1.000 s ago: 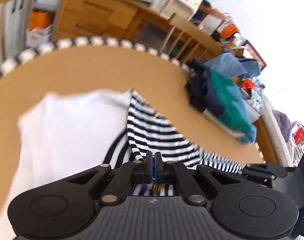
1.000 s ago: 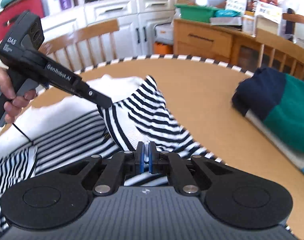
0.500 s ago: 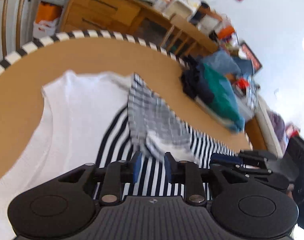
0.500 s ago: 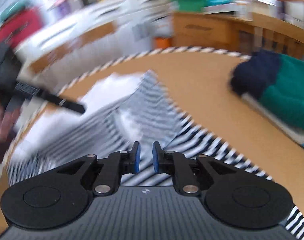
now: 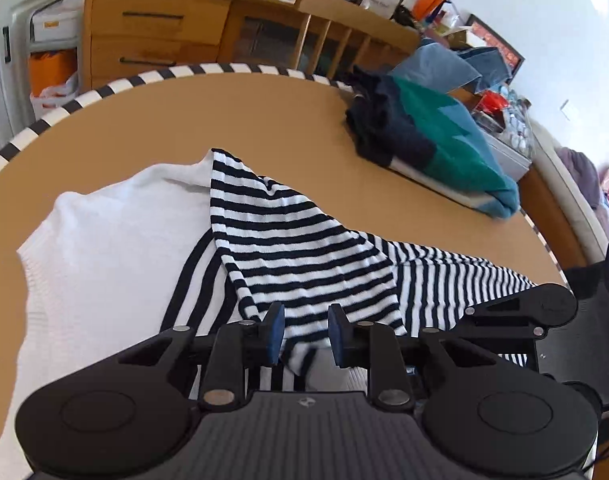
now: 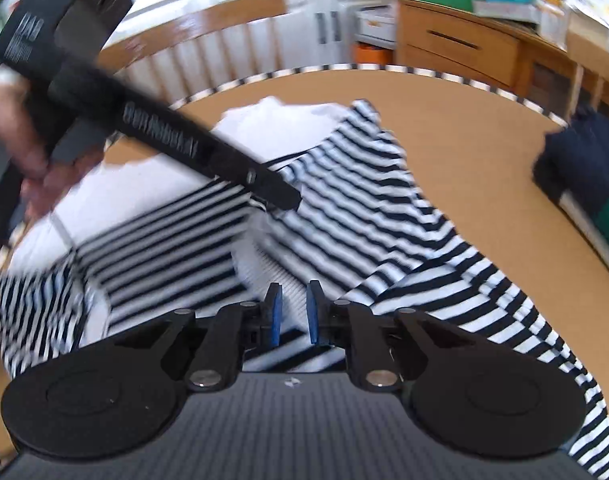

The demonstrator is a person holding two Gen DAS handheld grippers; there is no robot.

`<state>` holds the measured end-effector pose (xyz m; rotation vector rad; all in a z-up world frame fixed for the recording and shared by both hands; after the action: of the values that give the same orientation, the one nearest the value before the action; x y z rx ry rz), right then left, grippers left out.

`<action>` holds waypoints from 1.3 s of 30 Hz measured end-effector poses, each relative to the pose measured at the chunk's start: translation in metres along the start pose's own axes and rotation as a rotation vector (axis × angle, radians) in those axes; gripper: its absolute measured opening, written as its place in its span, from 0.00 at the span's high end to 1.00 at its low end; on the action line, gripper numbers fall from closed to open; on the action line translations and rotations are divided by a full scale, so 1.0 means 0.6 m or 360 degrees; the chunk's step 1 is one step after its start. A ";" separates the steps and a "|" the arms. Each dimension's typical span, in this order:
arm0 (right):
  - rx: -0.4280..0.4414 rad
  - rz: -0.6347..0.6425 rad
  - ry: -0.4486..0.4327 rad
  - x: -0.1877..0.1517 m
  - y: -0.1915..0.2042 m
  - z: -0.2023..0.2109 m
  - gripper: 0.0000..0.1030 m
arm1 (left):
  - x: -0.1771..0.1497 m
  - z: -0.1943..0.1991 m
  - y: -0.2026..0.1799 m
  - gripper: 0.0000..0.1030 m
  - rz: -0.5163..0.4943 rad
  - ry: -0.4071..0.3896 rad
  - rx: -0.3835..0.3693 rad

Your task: Fold clothes

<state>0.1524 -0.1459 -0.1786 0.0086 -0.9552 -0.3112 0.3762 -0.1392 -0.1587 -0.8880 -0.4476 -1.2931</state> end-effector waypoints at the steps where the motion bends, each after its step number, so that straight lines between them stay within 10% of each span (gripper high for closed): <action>1: -0.0007 0.0019 0.0001 -0.002 0.006 0.005 0.85 | -0.002 0.009 -0.002 0.76 -0.0006 -0.0017 -0.0004; 7: -0.0125 -0.0051 -0.0048 -0.007 0.010 0.014 0.82 | -0.037 -0.002 -0.015 0.76 -0.0067 0.0117 0.0103; 18: -0.0324 -0.0416 -0.0207 -0.009 0.018 0.184 0.73 | -0.035 0.136 -0.083 0.61 -0.0106 -0.0154 0.0109; 28: -0.0478 -0.1259 -0.0402 -0.231 0.022 0.457 0.72 | -0.144 0.330 -0.080 0.43 0.0144 -0.0243 0.0247; 39: -0.0593 -0.1687 -0.0299 -0.403 0.077 0.532 0.72 | -0.278 0.415 -0.029 0.44 0.0521 -0.0102 0.0533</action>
<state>-0.2219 0.0035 -0.1802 0.1501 -0.9993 -1.4847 0.3629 0.1588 -0.1242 -0.6862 -0.5272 -0.8613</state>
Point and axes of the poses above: each gripper's, at about its wrist camera, not at the fingertips, and z roughly against the way its jaws point, y to its left, x to its top, the point moved 1 cm from there along -z, roughly the way its jaws point, and after that the axes turned 14 degrees about -y, right-handed, at the moved point
